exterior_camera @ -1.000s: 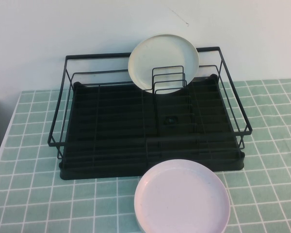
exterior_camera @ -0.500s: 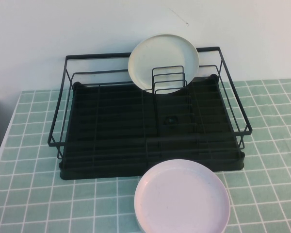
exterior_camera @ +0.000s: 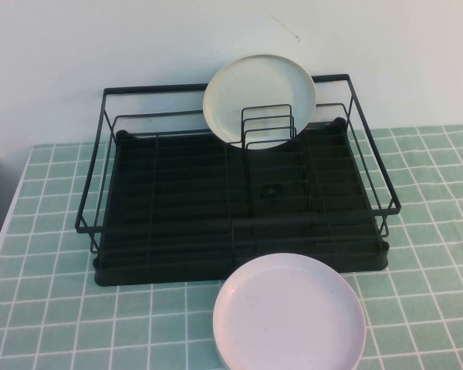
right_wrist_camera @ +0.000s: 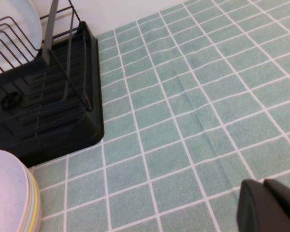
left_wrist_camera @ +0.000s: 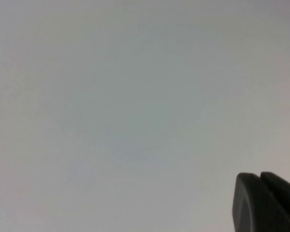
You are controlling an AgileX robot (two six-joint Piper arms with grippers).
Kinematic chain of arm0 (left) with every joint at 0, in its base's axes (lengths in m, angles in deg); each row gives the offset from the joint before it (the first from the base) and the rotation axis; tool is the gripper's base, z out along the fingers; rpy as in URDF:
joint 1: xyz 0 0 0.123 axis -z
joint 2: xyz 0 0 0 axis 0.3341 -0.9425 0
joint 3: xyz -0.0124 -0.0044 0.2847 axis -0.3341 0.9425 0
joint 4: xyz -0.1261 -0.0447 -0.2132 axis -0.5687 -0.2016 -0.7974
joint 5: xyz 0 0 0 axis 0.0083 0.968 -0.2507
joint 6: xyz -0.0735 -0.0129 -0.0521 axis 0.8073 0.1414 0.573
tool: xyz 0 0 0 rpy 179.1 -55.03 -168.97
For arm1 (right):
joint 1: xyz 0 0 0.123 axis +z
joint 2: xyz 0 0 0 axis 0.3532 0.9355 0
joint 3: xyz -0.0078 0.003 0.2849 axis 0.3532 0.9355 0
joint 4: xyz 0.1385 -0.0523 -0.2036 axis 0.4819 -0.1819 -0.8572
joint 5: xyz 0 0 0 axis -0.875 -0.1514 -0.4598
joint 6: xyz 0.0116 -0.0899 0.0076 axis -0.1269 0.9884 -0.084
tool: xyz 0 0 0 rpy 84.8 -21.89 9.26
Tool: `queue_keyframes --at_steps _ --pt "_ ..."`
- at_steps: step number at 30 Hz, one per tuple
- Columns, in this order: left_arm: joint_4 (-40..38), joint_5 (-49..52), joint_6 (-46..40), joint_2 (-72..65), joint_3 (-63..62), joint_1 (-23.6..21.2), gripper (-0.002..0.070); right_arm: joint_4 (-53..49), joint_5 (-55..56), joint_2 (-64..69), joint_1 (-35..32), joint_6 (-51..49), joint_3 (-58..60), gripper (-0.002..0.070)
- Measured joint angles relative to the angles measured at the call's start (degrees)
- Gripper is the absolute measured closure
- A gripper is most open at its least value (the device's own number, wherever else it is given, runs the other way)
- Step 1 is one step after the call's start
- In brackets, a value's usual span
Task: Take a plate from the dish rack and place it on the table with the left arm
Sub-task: Grasp the plate from the shelf
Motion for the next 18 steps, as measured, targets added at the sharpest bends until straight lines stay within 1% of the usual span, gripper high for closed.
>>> queue_keyframes --at_steps 3,5,8,9,13,16,18 --pt "8.9 -0.2 0.0 0.1 -7.5 0.0 0.0678 0.0 0.0 0.0 0.0 0.0 0.0 0.0678" --pt "11.4 2.7 0.0 -0.8 -13.7 0.0 0.0678 0.0 0.0 0.0 0.0 0.0 0.0 0.0678" --pt "13.0 9.5 0.0 -4.8 -22.8 0.0 0.0678 0.0 0.0 0.0 0.0 0.0 0.0 0.0678" --pt "13.4 12.3 0.0 -6.8 -25.5 0.0 0.0678 0.0 0.0 0.0 0.0 0.0 0.0 0.0678" --pt "16.4 29.2 -1.0 -16.9 -38.8 0.0 0.0678 0.0 0.0 0.0 0.0 0.0 0.0 0.0678" --pt "17.5 41.2 -1.5 -24.9 -46.5 0.0 0.0678 0.0 0.0 0.0 0.0 0.0 0.0 0.0678" --pt "18.2 47.4 -2.2 -31.2 -50.5 0.0 0.0678 0.0 0.0 0.0 0.0 0.0 0.0 0.0678"
